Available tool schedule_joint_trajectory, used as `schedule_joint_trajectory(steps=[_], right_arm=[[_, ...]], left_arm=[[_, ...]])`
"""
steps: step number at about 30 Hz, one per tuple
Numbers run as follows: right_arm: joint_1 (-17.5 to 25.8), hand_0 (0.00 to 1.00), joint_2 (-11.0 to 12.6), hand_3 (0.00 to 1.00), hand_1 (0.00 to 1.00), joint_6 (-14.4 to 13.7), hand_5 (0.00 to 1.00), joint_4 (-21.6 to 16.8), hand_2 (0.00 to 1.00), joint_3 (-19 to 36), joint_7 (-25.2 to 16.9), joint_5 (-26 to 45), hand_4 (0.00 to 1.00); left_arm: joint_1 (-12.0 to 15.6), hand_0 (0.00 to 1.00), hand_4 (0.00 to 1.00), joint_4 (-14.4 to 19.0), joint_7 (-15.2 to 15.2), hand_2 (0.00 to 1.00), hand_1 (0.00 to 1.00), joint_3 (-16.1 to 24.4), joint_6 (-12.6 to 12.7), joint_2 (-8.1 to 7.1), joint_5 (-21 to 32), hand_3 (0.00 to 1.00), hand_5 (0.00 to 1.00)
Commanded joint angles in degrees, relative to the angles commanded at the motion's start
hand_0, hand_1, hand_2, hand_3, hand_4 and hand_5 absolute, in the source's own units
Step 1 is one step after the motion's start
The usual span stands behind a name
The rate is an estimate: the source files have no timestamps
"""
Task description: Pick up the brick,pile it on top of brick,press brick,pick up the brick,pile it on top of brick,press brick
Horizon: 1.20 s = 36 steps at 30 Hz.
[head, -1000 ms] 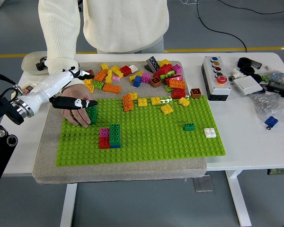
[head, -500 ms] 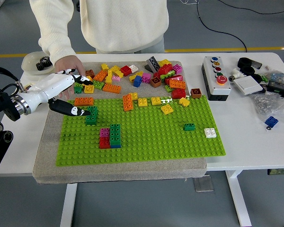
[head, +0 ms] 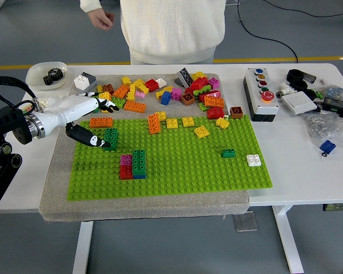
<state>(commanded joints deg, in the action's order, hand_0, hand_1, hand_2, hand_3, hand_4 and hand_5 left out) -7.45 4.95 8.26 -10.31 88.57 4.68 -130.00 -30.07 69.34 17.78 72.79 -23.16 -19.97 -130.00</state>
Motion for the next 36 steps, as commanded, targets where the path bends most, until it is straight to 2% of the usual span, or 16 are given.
schedule_joint_trajectory(steps=[6, 9, 10, 15, 16, 21, 22, 23, 28, 36], right_arm=[[-0.03, 0.743, 0.01, 0.634, 0.643, 0.0, 0.421, 0.0, 0.715, 0.01, -0.02, 0.0, 0.855], [-0.05, 0.743, 0.04, 0.634, 0.643, 0.0, 0.421, 0.0, 0.715, 0.01, -0.06, 0.0, 0.855], [-0.04, 0.743, 0.05, 0.634, 0.643, 0.0, 0.421, 0.0, 0.715, 0.0, -0.07, 0.0, 0.855], [-0.05, 0.743, 0.05, 0.634, 0.643, 0.03, 0.421, 0.0, 0.715, -0.04, -0.11, 0.0, 0.855], [-0.07, 0.743, 0.04, 0.635, 0.643, 0.04, 0.418, 0.0, 0.715, -0.05, -0.12, 0.0, 0.856], [-0.16, 0.743, 0.06, 0.635, 0.643, 0.06, 0.418, 0.0, 0.715, -0.03, -0.17, 0.0, 0.856], [-0.15, 0.743, 0.06, 0.637, 0.643, 0.05, 0.418, 0.0, 0.716, -0.02, -0.17, 0.0, 0.858], [-0.14, 0.743, 0.07, 0.637, 0.643, 0.05, 0.418, 0.0, 0.716, 0.0, -0.16, 0.0, 0.858], [-0.11, 0.743, 0.07, 0.638, 0.643, 0.06, 0.418, 0.0, 0.715, 0.1, -0.18, 0.0, 0.86], [-0.13, 0.743, 0.08, 0.64, 0.643, 0.03, 0.417, 0.0, 0.717, 0.39, -0.25, 0.0, 0.862]], left_arm=[[-1.35, 0.978, 0.998, -1.92, 0.19, 0.827, 0.816, -1.23, -0.54, 0.58, 0.0, 0.873, 0.314], [-2.62, 0.978, 0.998, -3.58, 0.49, 0.827, 0.816, -2.28, -0.2, 0.74, 0.0, 0.873, 0.314], [-2.94, 0.98, 0.998, -4.03, 0.56, 0.833, 0.817, -2.54, 0.03, 0.75, 0.0, 0.88, 0.258], [-4.62, 0.98, 0.998, -5.94, 0.63, 0.833, 0.817, -3.55, 0.71, 0.96, 0.0, 0.88, 0.258], [-4.94, 0.895, 0.998, -6.31, 0.6, 0.78, 0.776, -3.69, 0.79, 1.03, 0.0, 0.855, 0.121], [-6.06, 0.895, 0.998, -7.66, 0.37, 0.78, 0.776, -4.06, 0.67, 1.33, 0.0, 0.855, 0.121], [-6.19, 0.864, 0.998, -7.8, 0.32, 0.738, 0.741, -4.13, 0.64, 1.36, 0.0, 0.829, 0.116], [-6.26, 0.864, 0.998, -7.9, 0.29, 0.738, 0.741, -4.19, 0.59, 1.37, 0.0, 0.829, 0.116], [-6.64, 0.86, 0.998, -8.47, -0.01, 0.73, 0.747, -4.44, -0.56, 1.45, 0.0, 0.838, 0.114], [-7.15, 0.866, 0.998, -8.71, -0.81, 0.742, 0.757, -4.86, -4.35, 1.94, 0.0, 0.847, 0.124]])
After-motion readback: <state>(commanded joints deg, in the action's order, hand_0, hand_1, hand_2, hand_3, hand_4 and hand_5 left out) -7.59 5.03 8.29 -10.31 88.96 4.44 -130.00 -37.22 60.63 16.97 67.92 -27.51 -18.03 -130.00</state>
